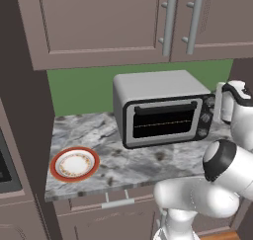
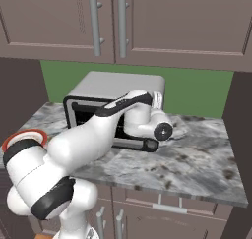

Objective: Pull the toaster oven rack outwards. Pick up the baguette from the plate and place it on the toaster oven rack. Close the toaster oven door fully and set the temperature to the lowest setting.

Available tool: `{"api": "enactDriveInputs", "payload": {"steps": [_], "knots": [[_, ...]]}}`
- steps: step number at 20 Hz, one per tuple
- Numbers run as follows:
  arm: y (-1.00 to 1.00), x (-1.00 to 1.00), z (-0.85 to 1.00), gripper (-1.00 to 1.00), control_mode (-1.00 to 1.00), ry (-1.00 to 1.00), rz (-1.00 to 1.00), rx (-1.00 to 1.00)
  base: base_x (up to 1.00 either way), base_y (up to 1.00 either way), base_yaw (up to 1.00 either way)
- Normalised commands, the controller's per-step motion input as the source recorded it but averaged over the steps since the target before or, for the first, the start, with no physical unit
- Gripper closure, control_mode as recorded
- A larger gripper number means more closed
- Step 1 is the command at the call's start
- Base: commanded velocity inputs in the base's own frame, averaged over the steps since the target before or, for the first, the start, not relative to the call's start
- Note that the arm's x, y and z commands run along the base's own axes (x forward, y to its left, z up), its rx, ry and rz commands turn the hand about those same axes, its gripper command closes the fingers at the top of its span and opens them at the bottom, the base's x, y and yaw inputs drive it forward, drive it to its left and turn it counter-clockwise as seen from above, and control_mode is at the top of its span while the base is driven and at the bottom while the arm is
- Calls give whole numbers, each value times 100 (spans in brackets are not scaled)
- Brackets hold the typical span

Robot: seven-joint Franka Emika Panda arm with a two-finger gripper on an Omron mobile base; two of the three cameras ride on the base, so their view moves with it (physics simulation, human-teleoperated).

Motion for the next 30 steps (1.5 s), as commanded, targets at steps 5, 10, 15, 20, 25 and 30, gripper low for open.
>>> {"api": "enactDriveInputs", "payload": {"steps": [5,10,15,20,25,30], "knots": [[13,-100,0,-100,-100,0,0,0,0,0,0],[33,-90,0,-100,-100,0,0,0,0,0,0],[2,-10,0,-100,-100,12,0,22,0,0,0],[-7,-1,0,-100,-100,27,0,73,0,0,0],[-4,-26,0,-100,-100,12,0,81,0,0,0],[0,-42,-6,-100,-100,-1,-5,76,0,0,0]]}}
